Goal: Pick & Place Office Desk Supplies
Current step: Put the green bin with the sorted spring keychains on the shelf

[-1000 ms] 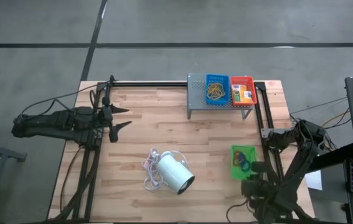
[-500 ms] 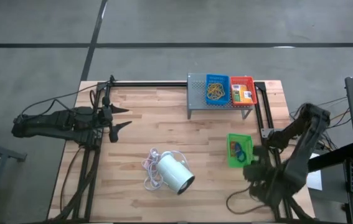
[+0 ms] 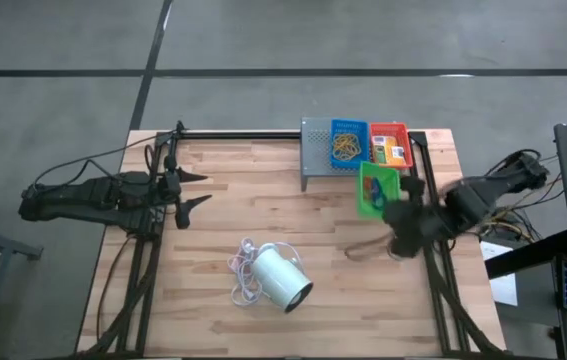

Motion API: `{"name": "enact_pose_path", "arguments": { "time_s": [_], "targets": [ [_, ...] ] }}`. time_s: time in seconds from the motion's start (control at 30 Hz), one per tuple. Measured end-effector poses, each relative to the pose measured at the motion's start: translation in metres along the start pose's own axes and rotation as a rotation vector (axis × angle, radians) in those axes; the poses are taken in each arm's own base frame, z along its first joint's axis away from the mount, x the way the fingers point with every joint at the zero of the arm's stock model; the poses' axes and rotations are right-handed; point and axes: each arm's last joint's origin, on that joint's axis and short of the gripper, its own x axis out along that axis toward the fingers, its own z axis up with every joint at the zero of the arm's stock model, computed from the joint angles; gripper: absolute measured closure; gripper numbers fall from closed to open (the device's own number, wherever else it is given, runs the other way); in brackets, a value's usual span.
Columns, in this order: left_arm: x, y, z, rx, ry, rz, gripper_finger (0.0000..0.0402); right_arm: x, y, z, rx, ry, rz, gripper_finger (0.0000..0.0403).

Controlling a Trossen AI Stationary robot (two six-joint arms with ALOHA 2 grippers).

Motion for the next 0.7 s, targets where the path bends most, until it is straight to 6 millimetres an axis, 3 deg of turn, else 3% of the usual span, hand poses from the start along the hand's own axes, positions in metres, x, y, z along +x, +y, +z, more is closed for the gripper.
{"name": "enact_pose_path", "arguments": {
  "time_s": [0.2,0.7],
  "targets": [
    [0.000,0.000,0.000,0.000,0.000,0.000,0.0158,0.017,-0.031,0.027,-0.060,0.052,0.057,0.0390],
    [0.000,0.000,0.000,0.000,0.000,0.000,0.0158,0.032,-0.076,0.104,-0.225,0.066,-0.021,0.0390]
  ]
}}
